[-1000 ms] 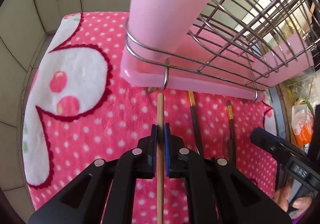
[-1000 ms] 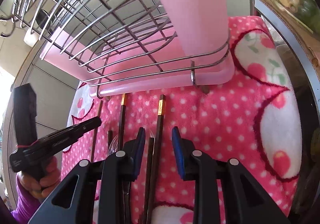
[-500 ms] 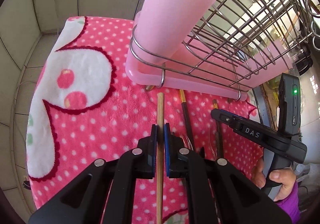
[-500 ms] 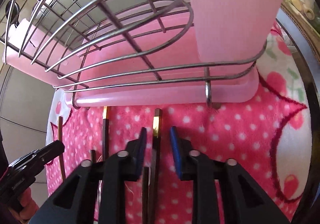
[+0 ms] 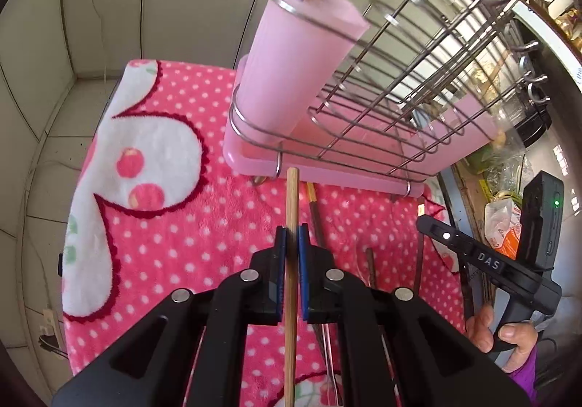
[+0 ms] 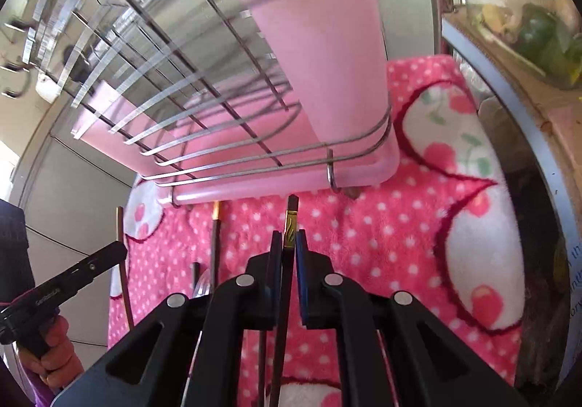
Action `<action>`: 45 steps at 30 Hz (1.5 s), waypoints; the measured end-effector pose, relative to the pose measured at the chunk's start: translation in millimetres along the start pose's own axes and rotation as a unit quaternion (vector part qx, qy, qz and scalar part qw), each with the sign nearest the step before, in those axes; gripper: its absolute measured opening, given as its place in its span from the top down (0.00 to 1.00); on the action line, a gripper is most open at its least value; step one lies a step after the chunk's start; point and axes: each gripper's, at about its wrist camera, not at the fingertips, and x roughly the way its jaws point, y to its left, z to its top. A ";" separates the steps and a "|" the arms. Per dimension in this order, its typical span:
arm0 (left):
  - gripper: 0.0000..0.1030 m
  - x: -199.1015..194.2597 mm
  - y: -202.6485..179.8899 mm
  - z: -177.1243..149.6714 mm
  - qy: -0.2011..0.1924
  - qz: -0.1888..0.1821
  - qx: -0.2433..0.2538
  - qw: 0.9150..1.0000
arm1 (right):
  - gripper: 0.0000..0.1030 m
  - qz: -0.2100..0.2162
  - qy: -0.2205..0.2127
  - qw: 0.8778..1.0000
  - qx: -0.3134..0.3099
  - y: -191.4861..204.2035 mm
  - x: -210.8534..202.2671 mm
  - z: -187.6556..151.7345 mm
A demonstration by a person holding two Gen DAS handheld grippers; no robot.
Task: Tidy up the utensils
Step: 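Grasp a wooden chopstick with the left tool while the right grasps a gold-tipped chopstick, then carry both chopsticks over the pink cup, drop them in and open both tools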
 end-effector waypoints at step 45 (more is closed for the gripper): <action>0.94 -172.3 -62.4 96.2 -0.415 0.008 0.009 0.910 | 0.94 0.006 -0.355 0.928 -0.116 60.7 -271.0 86.7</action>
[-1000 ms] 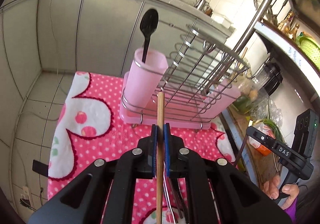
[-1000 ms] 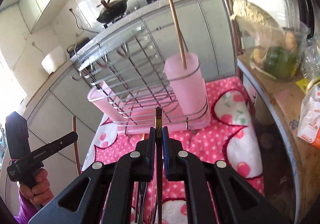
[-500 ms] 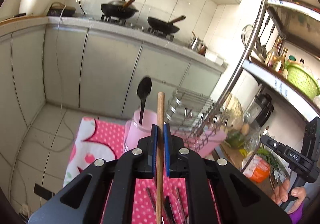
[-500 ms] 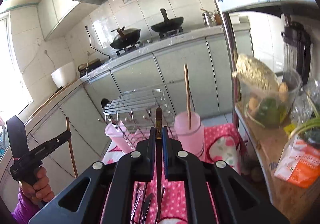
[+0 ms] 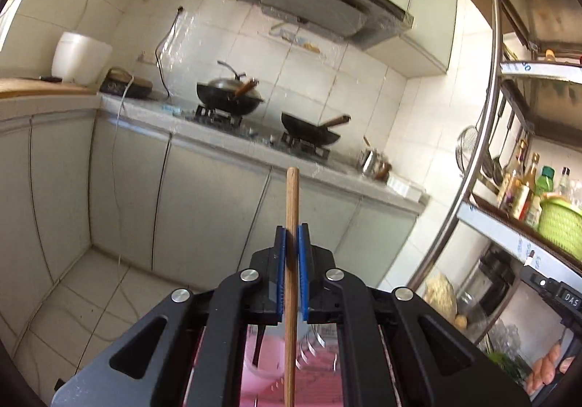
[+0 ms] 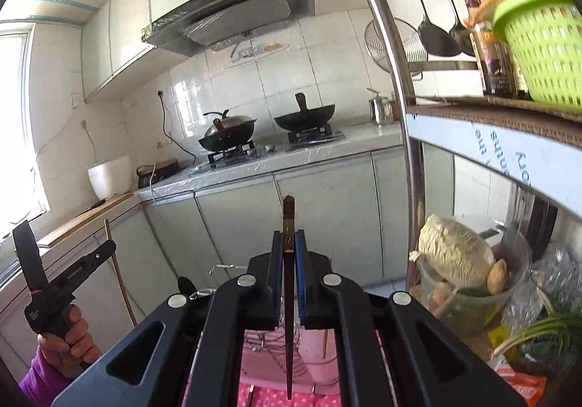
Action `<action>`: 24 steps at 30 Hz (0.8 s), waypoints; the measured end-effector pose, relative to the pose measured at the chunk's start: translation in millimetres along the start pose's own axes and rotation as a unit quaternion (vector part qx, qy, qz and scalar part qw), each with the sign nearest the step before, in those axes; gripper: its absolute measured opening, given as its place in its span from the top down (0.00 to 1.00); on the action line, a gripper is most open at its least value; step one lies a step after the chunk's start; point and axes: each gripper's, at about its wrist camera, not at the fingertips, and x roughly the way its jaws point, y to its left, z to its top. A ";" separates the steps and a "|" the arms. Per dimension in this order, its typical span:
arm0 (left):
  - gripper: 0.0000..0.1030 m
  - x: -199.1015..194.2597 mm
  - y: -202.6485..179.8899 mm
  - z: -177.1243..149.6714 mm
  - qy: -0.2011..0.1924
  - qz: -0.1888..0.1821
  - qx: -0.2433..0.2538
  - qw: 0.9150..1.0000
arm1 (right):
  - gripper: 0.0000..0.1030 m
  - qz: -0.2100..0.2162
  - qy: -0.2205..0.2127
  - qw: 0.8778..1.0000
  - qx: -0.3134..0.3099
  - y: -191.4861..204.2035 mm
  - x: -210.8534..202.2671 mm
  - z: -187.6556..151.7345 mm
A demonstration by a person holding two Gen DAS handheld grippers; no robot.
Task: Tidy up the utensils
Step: 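Carry both chopsticks over the pink cup, drop them in and open both tools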
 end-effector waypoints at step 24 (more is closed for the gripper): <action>0.94 86.7 15.3 -50.0 -0.035 0.047 0.053 0.997 | 0.94 -0.052 0.058 0.997 0.001 -32.0 108.1 -29.1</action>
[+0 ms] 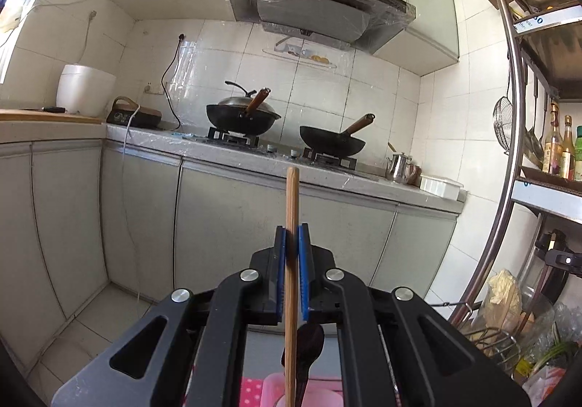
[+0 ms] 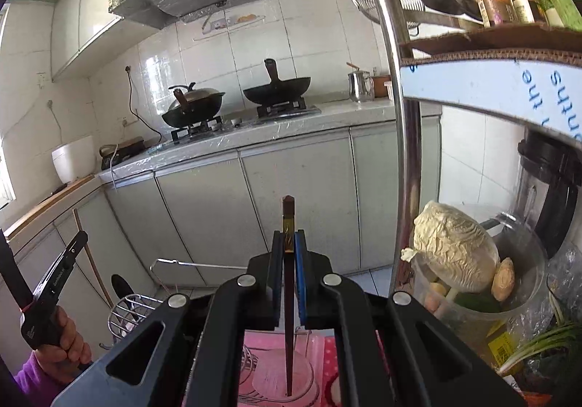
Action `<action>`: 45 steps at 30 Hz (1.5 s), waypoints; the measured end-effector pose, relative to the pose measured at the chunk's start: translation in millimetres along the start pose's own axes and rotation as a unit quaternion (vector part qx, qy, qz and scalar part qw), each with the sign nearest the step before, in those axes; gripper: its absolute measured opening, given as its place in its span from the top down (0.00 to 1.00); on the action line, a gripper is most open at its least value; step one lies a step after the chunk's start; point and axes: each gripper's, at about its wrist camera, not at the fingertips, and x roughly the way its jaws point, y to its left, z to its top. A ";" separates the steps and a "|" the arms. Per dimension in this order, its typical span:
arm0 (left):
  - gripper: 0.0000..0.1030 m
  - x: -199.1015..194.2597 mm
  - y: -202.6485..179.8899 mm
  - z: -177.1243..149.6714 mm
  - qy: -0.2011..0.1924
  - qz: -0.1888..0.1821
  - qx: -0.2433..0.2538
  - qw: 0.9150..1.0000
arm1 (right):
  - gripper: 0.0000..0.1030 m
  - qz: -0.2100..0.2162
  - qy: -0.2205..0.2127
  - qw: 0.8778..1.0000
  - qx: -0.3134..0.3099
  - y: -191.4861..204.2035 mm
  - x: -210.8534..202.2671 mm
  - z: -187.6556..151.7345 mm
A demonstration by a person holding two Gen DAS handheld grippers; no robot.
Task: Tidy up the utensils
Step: 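Carry both chopsticks over the pink cup, drop them in and open both tools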
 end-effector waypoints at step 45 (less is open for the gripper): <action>0.60 9.5 21.8 -14.0 0.175 -0.049 -0.060 0.982 | 0.66 0.018 0.103 0.993 0.056 -31.7 14.3 -40.3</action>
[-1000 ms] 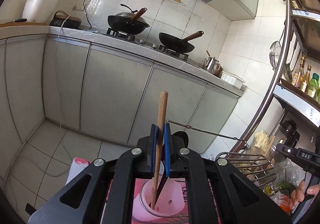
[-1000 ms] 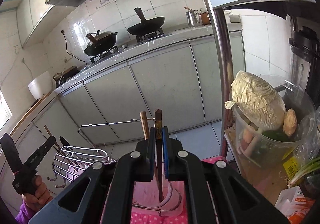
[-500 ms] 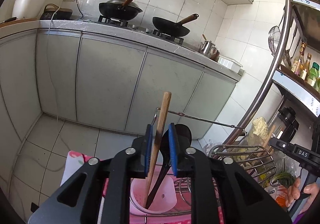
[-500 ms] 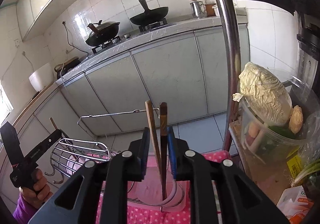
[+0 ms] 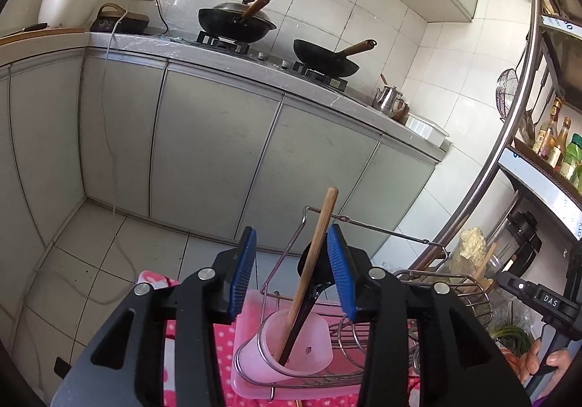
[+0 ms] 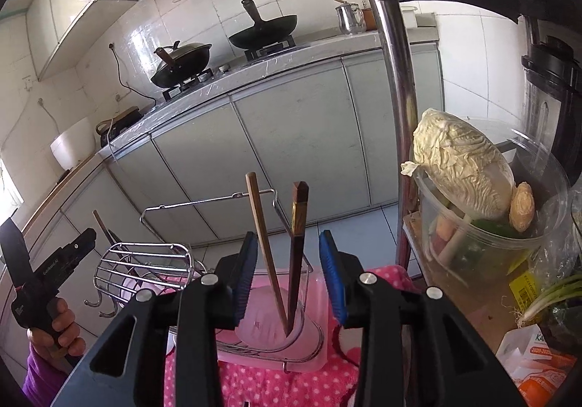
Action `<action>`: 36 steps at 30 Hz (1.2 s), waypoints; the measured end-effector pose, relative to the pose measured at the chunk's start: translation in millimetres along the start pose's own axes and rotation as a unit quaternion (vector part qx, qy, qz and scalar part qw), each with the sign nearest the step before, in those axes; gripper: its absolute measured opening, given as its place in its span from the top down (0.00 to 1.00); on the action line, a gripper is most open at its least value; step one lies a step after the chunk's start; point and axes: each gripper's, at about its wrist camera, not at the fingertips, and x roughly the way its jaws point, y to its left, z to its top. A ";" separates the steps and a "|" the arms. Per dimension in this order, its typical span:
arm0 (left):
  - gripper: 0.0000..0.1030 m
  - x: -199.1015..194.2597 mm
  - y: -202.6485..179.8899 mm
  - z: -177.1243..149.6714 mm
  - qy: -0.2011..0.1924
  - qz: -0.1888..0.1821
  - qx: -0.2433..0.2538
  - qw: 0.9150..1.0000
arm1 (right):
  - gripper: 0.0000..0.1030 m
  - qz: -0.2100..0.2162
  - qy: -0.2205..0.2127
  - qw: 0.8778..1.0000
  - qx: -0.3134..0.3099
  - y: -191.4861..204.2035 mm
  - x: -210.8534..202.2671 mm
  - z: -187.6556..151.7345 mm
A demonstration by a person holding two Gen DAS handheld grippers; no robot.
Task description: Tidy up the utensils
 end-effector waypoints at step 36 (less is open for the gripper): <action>0.85 7.0 0.8 -178.9 0.311 0.019 0.008 0.950 | 0.80 0.111 0.284 0.947 0.096 28.5 61.4 -209.4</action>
